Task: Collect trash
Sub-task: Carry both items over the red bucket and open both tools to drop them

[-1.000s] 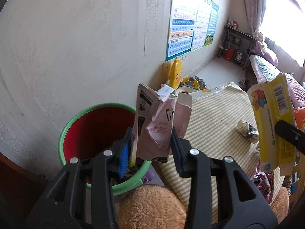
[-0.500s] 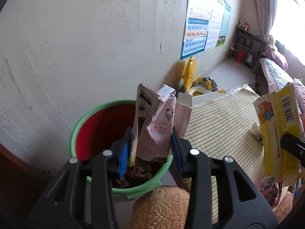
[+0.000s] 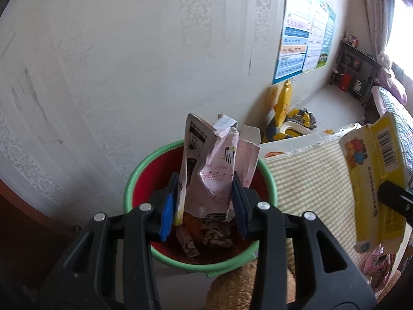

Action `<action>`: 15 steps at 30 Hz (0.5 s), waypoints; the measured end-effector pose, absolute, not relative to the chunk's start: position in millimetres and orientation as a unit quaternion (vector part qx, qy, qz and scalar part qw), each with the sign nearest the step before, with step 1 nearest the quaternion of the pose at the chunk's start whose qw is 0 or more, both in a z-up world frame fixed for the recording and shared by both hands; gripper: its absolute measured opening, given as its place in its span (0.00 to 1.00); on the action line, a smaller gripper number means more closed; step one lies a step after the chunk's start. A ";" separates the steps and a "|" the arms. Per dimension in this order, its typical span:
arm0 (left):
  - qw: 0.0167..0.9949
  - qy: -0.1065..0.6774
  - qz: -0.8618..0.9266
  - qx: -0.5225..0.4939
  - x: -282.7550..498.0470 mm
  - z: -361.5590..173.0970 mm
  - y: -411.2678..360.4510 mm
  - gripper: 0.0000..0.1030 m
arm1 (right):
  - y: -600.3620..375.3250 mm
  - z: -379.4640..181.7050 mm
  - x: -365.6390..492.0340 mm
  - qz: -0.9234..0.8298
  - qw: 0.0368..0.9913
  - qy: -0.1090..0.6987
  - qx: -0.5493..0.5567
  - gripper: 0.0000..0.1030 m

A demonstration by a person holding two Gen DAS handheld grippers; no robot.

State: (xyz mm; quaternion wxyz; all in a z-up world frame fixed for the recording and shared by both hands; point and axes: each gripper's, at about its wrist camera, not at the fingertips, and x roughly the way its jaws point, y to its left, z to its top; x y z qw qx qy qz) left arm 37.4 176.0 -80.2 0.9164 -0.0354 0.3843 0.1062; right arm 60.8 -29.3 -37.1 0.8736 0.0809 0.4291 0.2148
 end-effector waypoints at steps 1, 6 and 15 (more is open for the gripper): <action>0.915 0.386 0.109 -0.036 38.5 -81.6 178.2 0.36 | -24.6 -39.7 63.6 0.220 0.871 0.433 0.079 0.27; 0.910 0.396 0.116 -0.042 42.1 -89.2 189.3 0.36 | -4.2 -47.2 75.4 0.232 0.861 0.447 0.069 0.27; 0.902 0.412 0.120 -0.054 46.4 -101.8 202.1 0.36 | 15.2 -57.4 92.1 0.237 0.851 0.464 0.069 0.27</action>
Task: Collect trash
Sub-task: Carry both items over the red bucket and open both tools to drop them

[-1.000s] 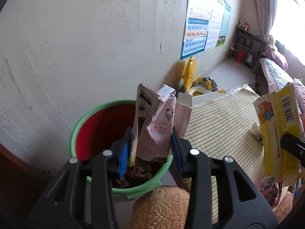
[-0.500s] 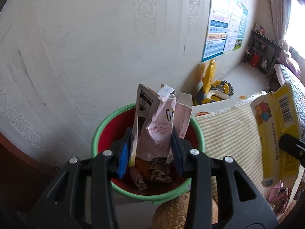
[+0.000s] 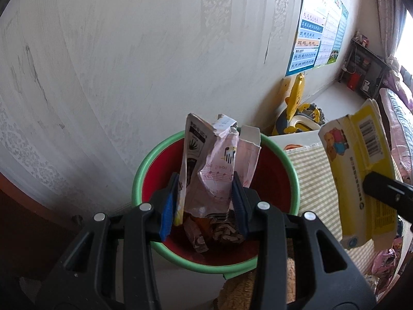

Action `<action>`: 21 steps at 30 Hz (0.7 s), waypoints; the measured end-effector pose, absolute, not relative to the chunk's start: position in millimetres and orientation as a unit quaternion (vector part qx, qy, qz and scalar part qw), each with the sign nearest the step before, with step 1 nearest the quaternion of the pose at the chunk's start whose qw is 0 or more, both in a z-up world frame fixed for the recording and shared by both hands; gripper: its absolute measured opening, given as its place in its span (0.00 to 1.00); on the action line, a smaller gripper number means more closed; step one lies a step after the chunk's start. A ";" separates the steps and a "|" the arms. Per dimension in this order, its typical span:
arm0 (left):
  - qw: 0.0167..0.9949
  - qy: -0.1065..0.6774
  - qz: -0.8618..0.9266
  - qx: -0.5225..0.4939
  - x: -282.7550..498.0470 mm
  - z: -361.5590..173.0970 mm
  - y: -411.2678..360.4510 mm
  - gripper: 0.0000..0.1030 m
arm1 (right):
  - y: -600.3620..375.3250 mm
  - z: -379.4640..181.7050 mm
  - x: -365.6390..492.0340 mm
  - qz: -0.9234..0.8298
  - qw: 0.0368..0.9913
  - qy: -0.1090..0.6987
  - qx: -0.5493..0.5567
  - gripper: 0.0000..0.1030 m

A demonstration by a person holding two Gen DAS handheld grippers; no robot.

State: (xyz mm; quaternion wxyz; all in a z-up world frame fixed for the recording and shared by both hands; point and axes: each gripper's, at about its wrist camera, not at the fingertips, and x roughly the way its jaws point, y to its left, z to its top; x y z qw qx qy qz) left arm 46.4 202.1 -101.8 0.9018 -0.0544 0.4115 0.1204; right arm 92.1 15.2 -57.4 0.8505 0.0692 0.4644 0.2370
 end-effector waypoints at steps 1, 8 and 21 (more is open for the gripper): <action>0.901 0.413 0.121 -0.056 47.2 -103.5 203.8 0.36 | 17.9 -58.2 93.5 0.237 0.850 0.465 0.066 0.27; 0.893 0.426 0.127 -0.063 53.2 -114.5 215.2 0.36 | 38.9 -58.3 99.2 0.249 0.849 0.464 0.047 0.27; 0.889 0.434 0.127 -0.076 54.7 -124.1 223.4 0.66 | 59.5 -51.0 107.3 0.257 0.856 0.447 0.042 0.59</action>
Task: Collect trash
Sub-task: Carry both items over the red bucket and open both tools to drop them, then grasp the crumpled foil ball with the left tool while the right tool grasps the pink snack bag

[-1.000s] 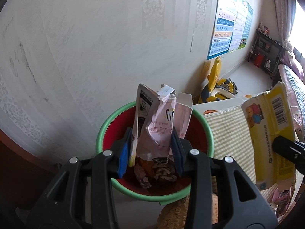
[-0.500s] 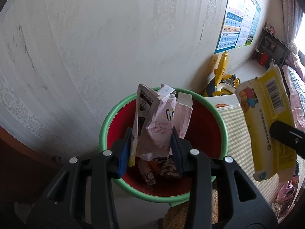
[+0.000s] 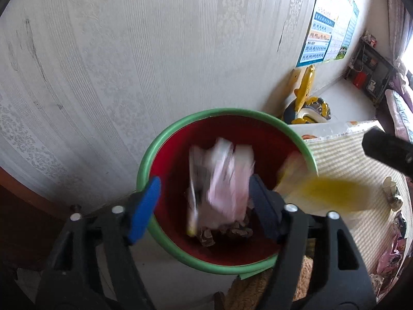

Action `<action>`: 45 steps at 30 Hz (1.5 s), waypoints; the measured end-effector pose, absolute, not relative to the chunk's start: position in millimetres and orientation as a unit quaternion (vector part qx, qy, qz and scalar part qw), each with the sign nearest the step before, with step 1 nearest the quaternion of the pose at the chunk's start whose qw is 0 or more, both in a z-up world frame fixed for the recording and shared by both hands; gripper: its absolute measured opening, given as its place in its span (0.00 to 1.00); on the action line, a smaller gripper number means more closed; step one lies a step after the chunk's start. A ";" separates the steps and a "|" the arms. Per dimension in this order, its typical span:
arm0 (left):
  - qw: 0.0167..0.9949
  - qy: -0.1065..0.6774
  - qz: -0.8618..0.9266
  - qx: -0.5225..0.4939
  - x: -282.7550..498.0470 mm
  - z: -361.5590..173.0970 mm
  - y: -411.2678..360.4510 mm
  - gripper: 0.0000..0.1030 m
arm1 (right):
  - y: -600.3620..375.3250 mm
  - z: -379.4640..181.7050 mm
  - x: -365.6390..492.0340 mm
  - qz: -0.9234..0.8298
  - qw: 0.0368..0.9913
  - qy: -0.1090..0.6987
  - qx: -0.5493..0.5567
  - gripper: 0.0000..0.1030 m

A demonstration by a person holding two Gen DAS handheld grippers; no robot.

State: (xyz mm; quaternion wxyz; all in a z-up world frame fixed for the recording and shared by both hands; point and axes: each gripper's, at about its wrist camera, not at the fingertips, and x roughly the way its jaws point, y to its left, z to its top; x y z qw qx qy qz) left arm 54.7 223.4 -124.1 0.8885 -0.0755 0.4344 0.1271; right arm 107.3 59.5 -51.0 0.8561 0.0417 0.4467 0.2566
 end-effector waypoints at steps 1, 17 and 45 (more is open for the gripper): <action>0.888 0.435 0.126 -0.076 53.4 -124.3 224.3 0.67 | 58.6 -48.7 105.4 0.255 0.859 0.442 0.039 0.58; 0.894 0.436 0.082 -0.060 47.1 -112.6 184.8 0.72 | -39.7 -48.3 69.2 0.177 0.873 0.451 0.052 0.74; 0.798 0.532 -0.239 0.154 -23.6 -148.6 -90.3 0.89 | -317.6 -122.4 3.4 -0.079 0.843 0.501 0.180 0.79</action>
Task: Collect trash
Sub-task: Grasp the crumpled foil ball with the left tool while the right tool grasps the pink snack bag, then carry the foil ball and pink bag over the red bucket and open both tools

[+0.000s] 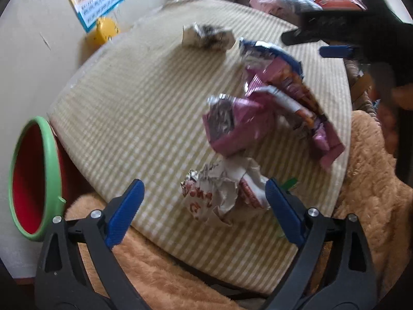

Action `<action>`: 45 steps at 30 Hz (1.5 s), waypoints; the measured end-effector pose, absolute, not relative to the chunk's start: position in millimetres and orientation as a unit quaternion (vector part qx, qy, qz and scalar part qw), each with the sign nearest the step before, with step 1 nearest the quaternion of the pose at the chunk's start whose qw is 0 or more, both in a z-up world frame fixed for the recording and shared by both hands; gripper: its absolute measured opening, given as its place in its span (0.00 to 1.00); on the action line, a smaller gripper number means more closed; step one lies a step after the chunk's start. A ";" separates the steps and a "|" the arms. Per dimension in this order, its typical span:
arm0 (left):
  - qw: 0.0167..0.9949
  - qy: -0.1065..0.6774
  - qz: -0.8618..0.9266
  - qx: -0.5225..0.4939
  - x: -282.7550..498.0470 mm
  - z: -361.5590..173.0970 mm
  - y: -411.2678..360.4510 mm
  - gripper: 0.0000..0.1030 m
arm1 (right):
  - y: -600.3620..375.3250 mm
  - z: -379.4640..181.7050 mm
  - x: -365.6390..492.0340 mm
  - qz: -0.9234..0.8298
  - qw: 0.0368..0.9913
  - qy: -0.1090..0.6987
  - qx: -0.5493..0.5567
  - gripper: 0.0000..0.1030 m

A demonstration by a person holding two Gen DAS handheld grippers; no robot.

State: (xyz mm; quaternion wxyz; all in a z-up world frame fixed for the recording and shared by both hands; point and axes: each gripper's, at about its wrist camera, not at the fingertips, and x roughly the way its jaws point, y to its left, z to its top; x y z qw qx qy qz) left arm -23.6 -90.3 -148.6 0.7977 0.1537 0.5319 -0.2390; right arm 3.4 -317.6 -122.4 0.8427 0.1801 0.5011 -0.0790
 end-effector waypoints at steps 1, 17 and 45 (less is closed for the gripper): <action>0.791 0.545 -0.237 0.144 -20.4 -154.9 -87.9 0.82 | -319.2 -122.4 3.6 -0.077 0.841 0.502 0.186 0.79; 0.853 0.486 -0.183 0.062 -11.6 -112.6 -46.3 0.33 | -294.7 -115.1 -23.1 -0.025 0.838 0.514 0.184 0.80; 0.900 0.424 -0.101 0.020 7.0 -80.3 0.5 0.34 | -268.1 -124.7 -38.6 0.013 0.828 0.530 0.179 0.40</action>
